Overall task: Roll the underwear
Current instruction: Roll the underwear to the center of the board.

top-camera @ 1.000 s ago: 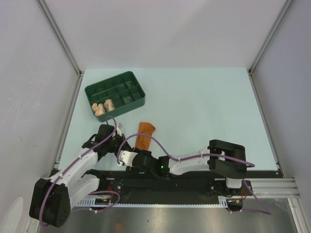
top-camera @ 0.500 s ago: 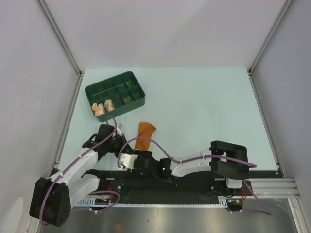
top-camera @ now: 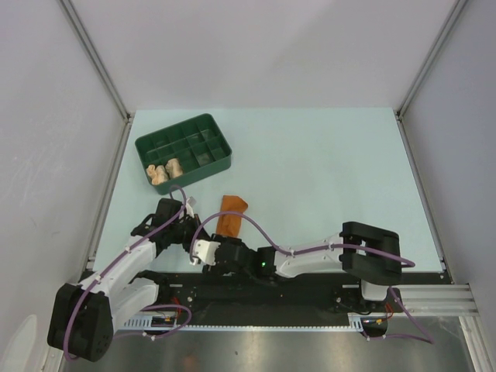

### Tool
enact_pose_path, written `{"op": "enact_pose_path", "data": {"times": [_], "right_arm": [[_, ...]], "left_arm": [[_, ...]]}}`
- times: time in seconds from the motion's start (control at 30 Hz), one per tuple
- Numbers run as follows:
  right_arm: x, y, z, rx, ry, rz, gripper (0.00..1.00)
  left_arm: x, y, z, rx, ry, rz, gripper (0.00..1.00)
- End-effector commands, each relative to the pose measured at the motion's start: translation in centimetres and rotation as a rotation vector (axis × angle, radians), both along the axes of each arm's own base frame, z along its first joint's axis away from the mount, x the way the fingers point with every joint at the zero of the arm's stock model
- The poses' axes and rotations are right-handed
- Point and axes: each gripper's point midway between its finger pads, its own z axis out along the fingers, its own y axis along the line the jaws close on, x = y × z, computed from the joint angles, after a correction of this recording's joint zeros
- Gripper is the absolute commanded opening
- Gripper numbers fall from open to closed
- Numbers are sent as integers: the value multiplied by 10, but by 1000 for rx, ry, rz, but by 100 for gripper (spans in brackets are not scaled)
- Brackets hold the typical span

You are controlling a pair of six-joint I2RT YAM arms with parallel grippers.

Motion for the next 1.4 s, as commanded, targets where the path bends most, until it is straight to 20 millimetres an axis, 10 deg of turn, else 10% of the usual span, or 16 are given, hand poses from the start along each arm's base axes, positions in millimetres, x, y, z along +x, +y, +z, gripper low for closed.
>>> {"op": "enact_pose_path", "data": {"times": [0.0, 0.3, 0.67, 0.97, 1.37], "right_arm": [[2, 3, -12, 1, 35, -1, 66], [13, -3, -23, -21, 43, -43, 61], [29, -12, -26, -21, 91, -85, 0], [26, -16, -29, 39, 394, 15, 0], [37, -17, -12, 121, 703, 62, 0]], "left_arm": [[10, -4, 16, -29, -53, -17, 0], [10, -4, 16, -29, -52, -16, 0], [11, -4, 20, -38, -73, -18, 0], [29, 17, 27, 45, -156, 124, 86], [47, 32, 28, 38, -360, 267, 73]]}}
